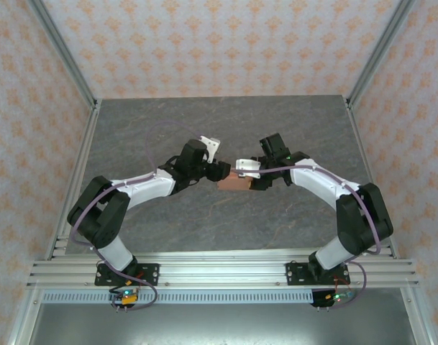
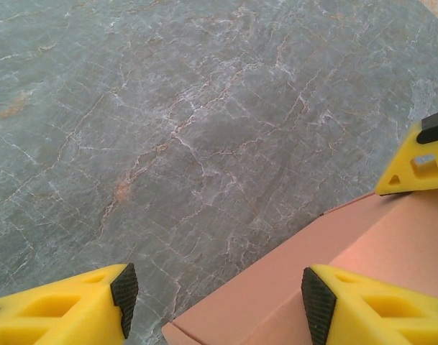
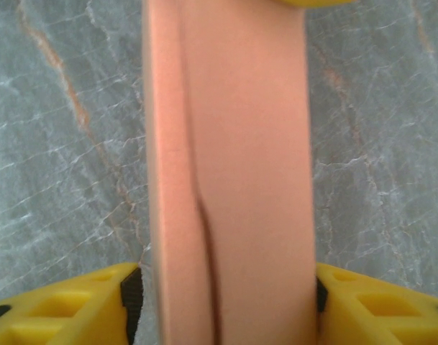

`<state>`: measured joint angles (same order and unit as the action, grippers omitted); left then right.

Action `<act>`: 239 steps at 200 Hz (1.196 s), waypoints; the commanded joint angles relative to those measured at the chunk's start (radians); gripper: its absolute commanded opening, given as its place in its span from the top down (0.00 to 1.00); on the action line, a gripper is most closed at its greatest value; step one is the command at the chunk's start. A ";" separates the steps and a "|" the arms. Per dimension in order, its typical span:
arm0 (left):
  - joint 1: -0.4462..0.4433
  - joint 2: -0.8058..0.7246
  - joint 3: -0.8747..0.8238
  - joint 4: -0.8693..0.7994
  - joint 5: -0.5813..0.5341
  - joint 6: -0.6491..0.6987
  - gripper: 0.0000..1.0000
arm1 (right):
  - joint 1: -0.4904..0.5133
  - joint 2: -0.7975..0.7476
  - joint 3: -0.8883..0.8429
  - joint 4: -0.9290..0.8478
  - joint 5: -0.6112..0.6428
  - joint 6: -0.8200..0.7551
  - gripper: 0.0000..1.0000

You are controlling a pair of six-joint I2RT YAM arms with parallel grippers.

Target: Fold the paper box

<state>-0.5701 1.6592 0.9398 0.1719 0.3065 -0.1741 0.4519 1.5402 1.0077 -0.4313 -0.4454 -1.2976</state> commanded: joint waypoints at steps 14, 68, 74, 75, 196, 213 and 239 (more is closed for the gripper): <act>-0.009 0.063 0.016 -0.126 -0.093 0.012 0.37 | -0.014 -0.087 -0.019 -0.052 -0.089 -0.042 0.31; -0.035 0.075 0.040 -0.161 -0.168 0.005 0.37 | -0.107 -0.265 -0.021 -0.090 -0.254 -0.002 0.21; -0.040 0.075 0.042 -0.166 -0.171 0.006 0.37 | -0.122 -0.265 -0.010 -0.114 -0.268 -0.014 0.21; -0.040 0.075 0.043 -0.168 -0.171 0.007 0.37 | -0.123 -0.264 -0.007 -0.120 -0.270 -0.017 0.21; -0.050 0.056 0.036 -0.186 -0.181 -0.004 0.36 | -0.060 -0.107 0.025 -0.254 -0.126 -0.102 0.49; -0.051 0.056 0.042 -0.191 -0.179 -0.004 0.36 | -0.060 -0.188 0.004 -0.216 -0.172 -0.097 0.44; -0.051 0.060 0.043 -0.191 -0.176 -0.006 0.36 | -0.060 -0.193 0.004 -0.181 -0.221 -0.088 0.42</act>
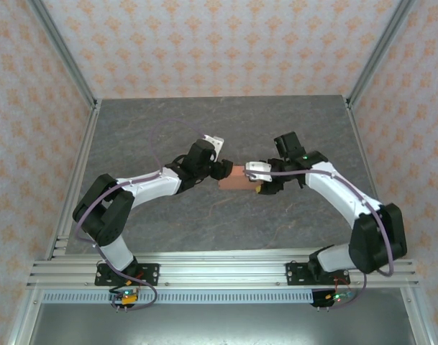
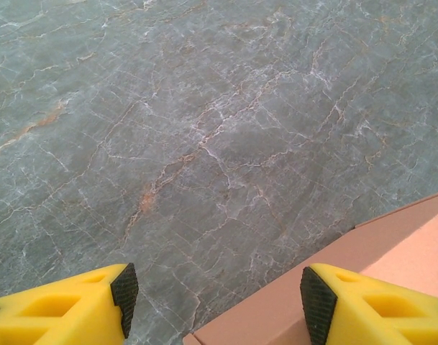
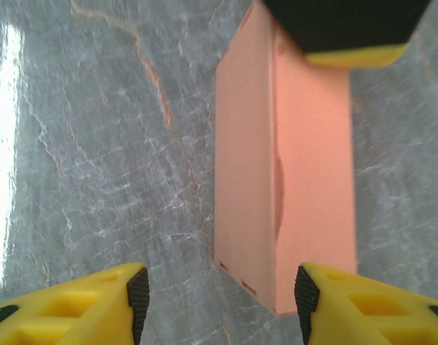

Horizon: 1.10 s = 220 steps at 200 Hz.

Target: Fold the paper box

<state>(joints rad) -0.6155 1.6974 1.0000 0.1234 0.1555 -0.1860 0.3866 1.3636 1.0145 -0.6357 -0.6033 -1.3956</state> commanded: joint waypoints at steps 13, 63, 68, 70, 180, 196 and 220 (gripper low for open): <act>-0.006 0.019 -0.019 -0.142 -0.027 0.003 0.36 | 0.008 0.022 0.007 0.027 -0.087 0.009 0.41; 0.002 0.001 -0.004 -0.156 0.041 0.023 0.34 | -0.014 0.182 0.021 -0.007 0.015 0.009 0.42; 0.007 -0.001 0.001 -0.158 0.067 0.026 0.33 | -0.015 0.172 0.026 -0.005 -0.007 0.013 0.42; 0.009 -0.002 0.003 -0.159 0.078 0.027 0.33 | -0.014 0.167 0.027 -0.002 -0.016 0.017 0.42; 0.071 -0.092 0.015 -0.202 0.142 0.062 0.30 | -0.002 0.206 0.050 0.044 -0.222 0.012 0.41; 0.073 -0.119 -0.017 -0.170 0.185 0.063 0.29 | 0.001 0.212 0.036 0.044 -0.201 0.018 0.40; 0.072 -0.168 -0.090 -0.069 0.254 0.046 0.27 | 0.001 0.226 0.062 0.019 -0.189 0.021 0.40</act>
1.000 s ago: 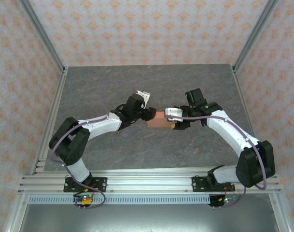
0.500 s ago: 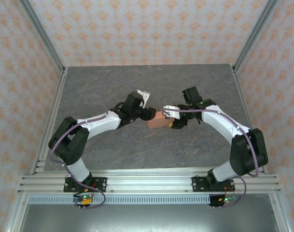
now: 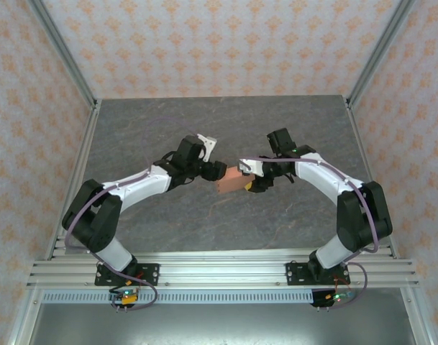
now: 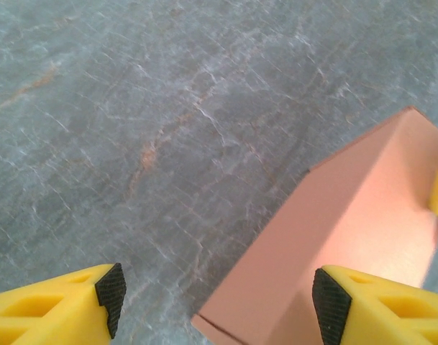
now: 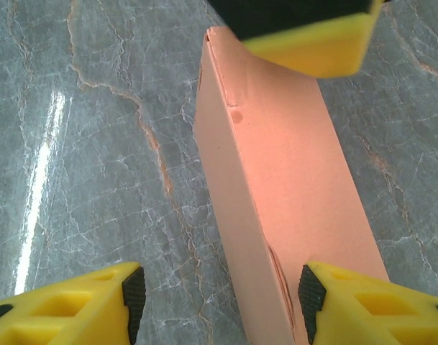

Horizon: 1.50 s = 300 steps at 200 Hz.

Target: Fold the paper box

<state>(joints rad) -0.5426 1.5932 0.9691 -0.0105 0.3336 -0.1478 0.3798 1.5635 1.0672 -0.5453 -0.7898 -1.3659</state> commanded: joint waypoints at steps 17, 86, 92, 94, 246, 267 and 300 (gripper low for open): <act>-0.002 -0.078 -0.088 0.075 0.054 0.013 0.26 | 0.008 0.027 0.028 -0.082 -0.019 -0.007 0.40; -0.009 0.016 -0.046 -0.056 -0.069 0.084 0.28 | 0.019 -0.047 0.088 -0.071 -0.168 0.016 0.38; -0.010 0.019 -0.039 -0.066 -0.076 0.090 0.28 | 0.026 -0.050 0.091 -0.066 -0.175 0.018 0.38; -0.010 0.020 -0.036 -0.072 -0.077 0.092 0.28 | 0.029 -0.050 0.092 -0.064 -0.176 0.018 0.38; -0.037 -0.047 -0.080 -0.086 -0.147 0.160 0.32 | 0.019 -0.223 -0.071 0.191 -0.180 0.200 0.34; -0.114 -0.119 -0.123 -0.093 -0.238 0.266 0.31 | -0.008 -0.330 -0.139 0.398 -0.087 0.378 0.01; -0.193 -0.141 -0.163 -0.127 -0.319 0.322 0.31 | -0.087 -0.375 -0.128 0.530 0.117 0.689 0.01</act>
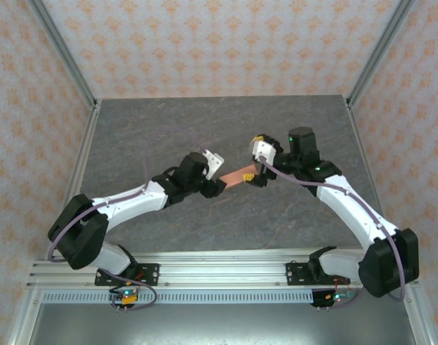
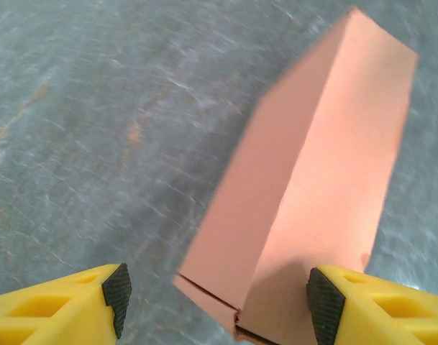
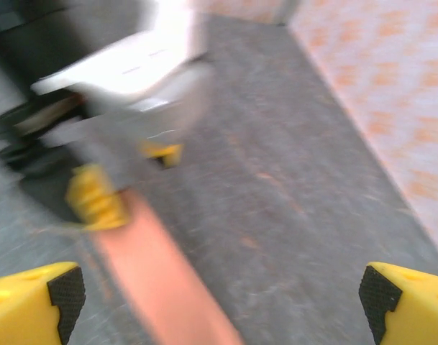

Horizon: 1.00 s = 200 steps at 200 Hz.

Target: Fold the paper box

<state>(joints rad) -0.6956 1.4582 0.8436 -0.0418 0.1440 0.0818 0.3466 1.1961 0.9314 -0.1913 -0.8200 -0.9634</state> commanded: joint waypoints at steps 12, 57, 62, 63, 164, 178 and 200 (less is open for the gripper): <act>-0.054 -0.003 -0.051 -0.106 -0.163 0.089 0.31 | -0.067 -0.007 0.022 0.176 0.224 0.363 0.01; -0.065 -0.200 -0.124 -0.100 -0.212 0.028 0.29 | -0.068 -0.081 -0.026 0.212 0.393 0.499 0.01; -0.065 -0.227 -0.127 -0.107 -0.232 0.008 0.28 | -0.068 -0.098 -0.045 0.229 0.411 0.520 0.01; -0.065 -0.232 -0.127 -0.109 -0.237 0.004 0.28 | -0.068 -0.102 -0.049 0.233 0.414 0.525 0.01; 0.054 -0.566 -0.261 0.045 -0.604 0.168 0.00 | -0.067 -0.448 -0.594 0.552 0.982 0.881 0.01; 0.141 -0.581 -0.339 0.151 -0.486 0.220 0.00 | -0.069 -0.439 -0.670 0.634 1.048 0.855 0.01; 0.252 -0.536 -0.400 0.252 -0.451 0.200 0.00 | -0.069 -0.358 -0.732 0.731 1.101 0.820 0.01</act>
<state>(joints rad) -0.5350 0.8875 0.5030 0.0292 -0.3435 0.2295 0.2760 0.7822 0.2462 0.3508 0.1375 -0.1459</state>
